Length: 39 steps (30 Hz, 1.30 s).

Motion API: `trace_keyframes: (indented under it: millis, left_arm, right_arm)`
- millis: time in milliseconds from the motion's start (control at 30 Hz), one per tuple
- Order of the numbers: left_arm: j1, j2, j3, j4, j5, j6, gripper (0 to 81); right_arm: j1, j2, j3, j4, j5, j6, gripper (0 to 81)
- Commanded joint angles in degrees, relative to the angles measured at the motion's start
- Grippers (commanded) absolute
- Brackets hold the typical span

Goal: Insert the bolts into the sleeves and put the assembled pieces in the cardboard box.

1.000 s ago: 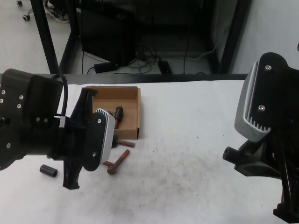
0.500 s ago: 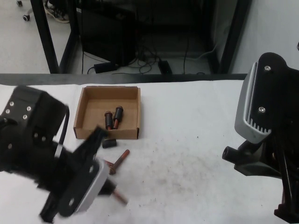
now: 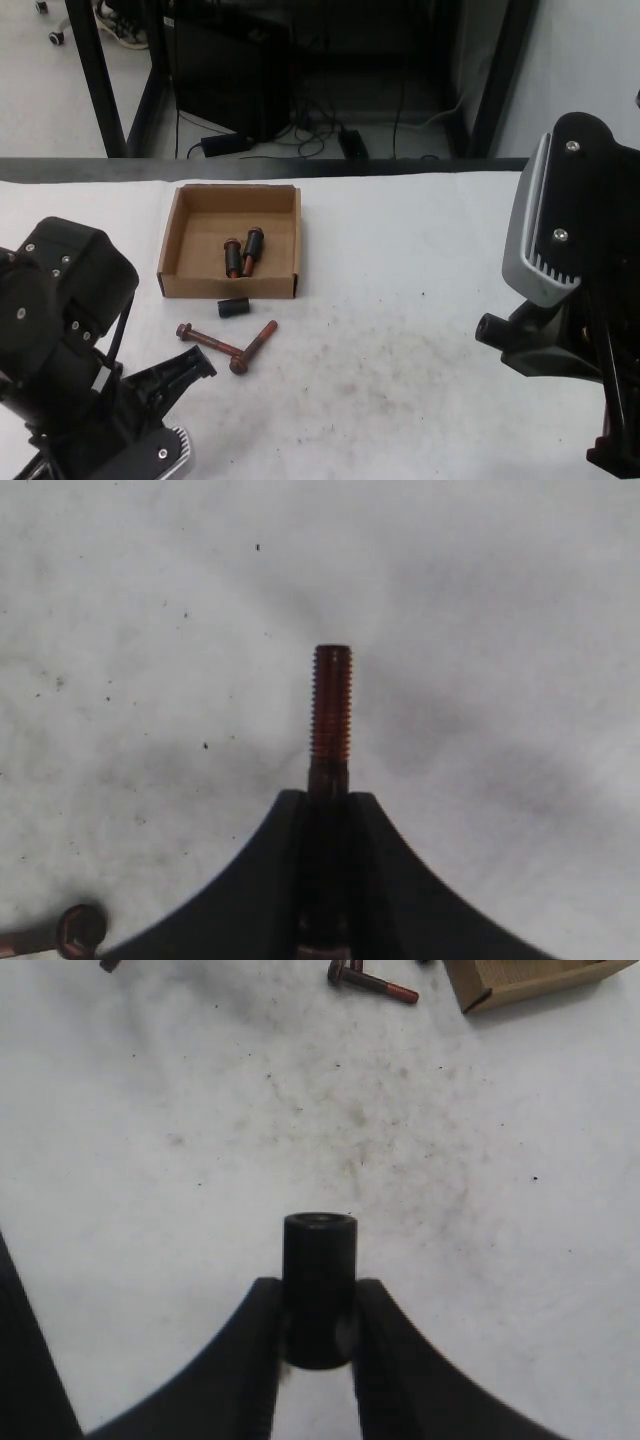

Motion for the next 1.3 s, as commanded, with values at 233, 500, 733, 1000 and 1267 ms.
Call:
trace_keyframes:
  millis: [233,500,733,1000,1267]
  left_arm:
    - [-0.2,-0.3,-0.3,0.5,-2.4,1.5,36.9]
    - [0.4,-0.3,-0.3,-10.6,-2.8,-1.2,37.8]
    - [0.4,-0.3,-0.3,-19.4,1.8,-13.4,37.8]
    - [-1.3,-0.3,-0.3,-20.7,4.5,-74.3,37.8]
    - [-6.3,-0.3,-0.3,-16.8,0.7,-157.7,28.1]
  right_arm:
    - [0.2,-0.7,0.0,-0.7,-0.4,-0.4,0.0]
    - [0.2,-0.7,0.0,-2.5,-0.4,0.4,0.0]
    - [0.2,-0.7,0.0,-3.2,-0.4,0.1,0.0]
    - [0.2,-0.7,0.0,-2.9,-0.4,0.5,0.0]
    - [0.2,-0.7,0.0,-2.8,-0.4,1.4,0.0]
